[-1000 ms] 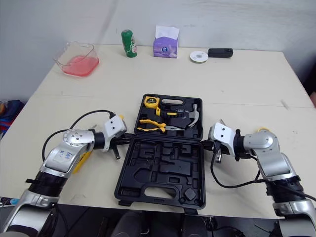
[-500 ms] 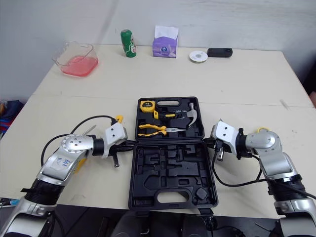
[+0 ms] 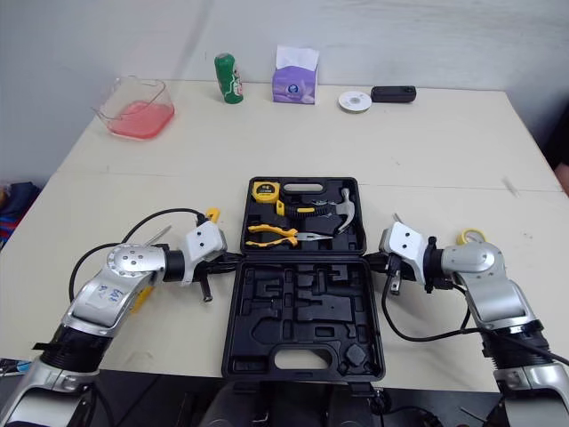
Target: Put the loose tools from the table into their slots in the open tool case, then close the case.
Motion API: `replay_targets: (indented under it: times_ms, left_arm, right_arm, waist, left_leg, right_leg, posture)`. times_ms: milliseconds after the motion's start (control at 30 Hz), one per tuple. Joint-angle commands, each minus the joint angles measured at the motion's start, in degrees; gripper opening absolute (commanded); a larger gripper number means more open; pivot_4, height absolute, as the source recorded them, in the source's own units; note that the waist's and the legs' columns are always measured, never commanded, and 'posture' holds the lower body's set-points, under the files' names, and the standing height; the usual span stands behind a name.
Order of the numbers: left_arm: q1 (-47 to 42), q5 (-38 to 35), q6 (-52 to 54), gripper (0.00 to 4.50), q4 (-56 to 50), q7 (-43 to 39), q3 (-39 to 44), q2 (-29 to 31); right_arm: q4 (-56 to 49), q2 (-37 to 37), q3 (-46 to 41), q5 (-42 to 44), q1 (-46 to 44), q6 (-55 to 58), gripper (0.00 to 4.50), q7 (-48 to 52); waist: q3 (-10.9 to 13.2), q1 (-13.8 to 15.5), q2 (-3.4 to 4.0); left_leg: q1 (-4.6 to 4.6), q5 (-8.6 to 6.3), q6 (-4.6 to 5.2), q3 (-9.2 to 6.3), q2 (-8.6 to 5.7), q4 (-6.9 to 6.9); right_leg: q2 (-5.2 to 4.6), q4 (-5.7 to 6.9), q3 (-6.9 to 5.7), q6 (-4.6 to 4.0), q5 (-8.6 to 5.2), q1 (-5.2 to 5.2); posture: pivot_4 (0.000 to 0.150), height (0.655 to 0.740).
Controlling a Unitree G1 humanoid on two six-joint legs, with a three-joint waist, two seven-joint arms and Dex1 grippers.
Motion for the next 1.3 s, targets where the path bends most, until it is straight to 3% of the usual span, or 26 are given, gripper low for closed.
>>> replay_targets:
  times_ms: [33, 267, 367, 433, 533, 633, 767, 800, 1000, 1133, 1300]
  left_arm:
    - [-0.2, 0.0, 0.6, 0.05, -1.2, -0.8, 0.9, 2.2]
    - [2.8, -5.0, -1.2, 0.05, -7.1, -6.2, 6.9, 9.6]
    - [5.9, -13.7, 5.2, 0.05, -10.9, -6.3, 19.5, 11.3]
    - [8.7, -17.2, 3.8, 0.05, -12.0, -6.5, 25.7, 10.8]
    - [14.5, -21.4, 5.5, 0.87, -10.7, -7.1, 36.8, 11.4]
    - [21.1, -16.2, -3.1, 2.21, -3.1, -6.8, 43.4, 13.9]
    - [21.3, -15.4, -9.5, 3.99, 9.3, -3.5, 52.4, 16.1]
    - [21.5, -15.0, -11.4, 4.44, 12.5, -2.1, 54.9, 16.6]
    - [27.5, -13.0, -19.7, 4.48, 32.8, 3.5, 64.9, 19.2]
    - [30.1, -14.6, -22.5, 4.48, 39.2, 7.9, 70.2, 19.0]
    - [32.6, -14.2, -26.0, 4.48, 43.0, 9.2, 69.8, 19.4]
  right_arm:
    - [-1.6, -1.5, -2.3, 1.7, 0.8, -1.4, 0.00, 0.7]
    - [-1.9, -6.5, -6.7, 3.4, 2.9, -3.0, 0.00, 1.6]
    - [-3.2, -11.2, -13.6, 8.4, 3.7, 1.8, 0.00, 3.6]
    - [-3.4, -13.4, -16.7, 9.7, 5.1, 1.8, 0.00, 4.4]
    - [-3.7, -15.9, -26.2, 11.6, 10.5, 5.1, 0.92, 2.5]
    - [-1.3, -17.3, -34.1, 9.7, 16.0, -0.1, 2.33, 1.6]
    - [9.6, -18.8, -40.6, 5.1, 20.9, -12.9, 4.31, -0.6]
    - [13.5, -18.5, -42.5, 4.4, 20.6, -17.3, 4.50, -3.3]
    - [26.6, -17.7, -45.8, 0.2, 23.4, -29.2, 4.50, -15.2]
    - [30.9, -18.5, -45.7, 0.5, 23.5, -30.5, 4.50, -19.1]
    - [33.2, -19.3, -44.1, 0.4, 23.9, -32.6, 4.50, -19.9]
  waist:
    - [0.0, 0.0, 0.00]
    - [0.0, -0.1, -0.01]
    - [0.0, 0.0, -0.01]
    - [0.0, 0.0, -0.01]
    - [0.0, 0.1, -0.02]
    - [0.0, 0.1, -0.02]
    - [0.0, 0.1, -0.03]
    - [0.0, 0.1, -0.06]
    - [0.0, -1.3, -0.07]
    - [0.0, -2.4, -0.17]
    - [0.0, -2.9, -0.21]
  left_leg:
    - [0.00, 0.00, 0.00, 0.00, 0.00, 0.00]
    - [-0.43, 0.01, 0.01, 0.32, 0.04, 0.04]
    - [-0.45, 0.01, 0.03, 0.32, 0.06, 0.10]
    - [-0.46, -0.01, 0.06, 0.31, 0.07, 0.09]
    - [-0.44, -0.01, 0.07, 0.30, 0.09, 0.06]
    - [-0.42, -0.04, 0.08, 0.34, 0.09, 0.00]
    - [-0.36, -0.27, 0.20, 0.54, 0.10, 0.06]
    - [-0.37, -0.30, 0.20, 0.56, 0.12, 0.08]
    - [-0.31, -0.55, 0.13, 0.91, 0.27, -0.10]
    - [-0.31, -0.60, 0.16, 1.06, 0.31, -0.07]
    - [-0.02, -0.81, -0.18, 1.15, 0.36, -0.09]
  right_leg:
    - [0.00, 0.00, 0.00, 0.00, 0.00, -0.01]
    - [0.01, 0.24, 0.02, -0.03, 0.04, -0.68]
    - [0.00, 0.16, 0.01, -0.02, 0.06, -0.66]
    - [-0.02, 0.15, 0.03, -0.02, 0.06, -0.65]
    - [-0.02, 0.11, 0.02, -0.02, 0.06, -0.62]
    - [0.00, 0.08, -0.01, -0.02, 0.06, -0.61]
    - [-0.03, -0.09, 0.05, -0.04, 0.16, -0.67]
    - [-0.08, -0.10, 0.07, -0.04, 0.19, -0.67]
    - [-0.14, -0.41, 0.25, -0.01, 0.20, -0.78]
    - [-0.20, -0.39, 0.32, 0.02, 0.21, -0.85]
    - [-0.27, -0.26, 0.50, 0.01, 0.21, -0.75]
  posture:
    - [0.150, 0.7400]
    - [0.150, 0.7400]
    - [0.150, 0.7400]
    - [0.150, 0.7400]
    - [0.150, 0.7400]
    - [0.150, 0.7400]
    - [0.150, 0.7400]
    - [0.150, 0.7400]
    - [0.150, 0.7400]
    - [0.150, 0.7400]
    - [0.150, 0.7400]
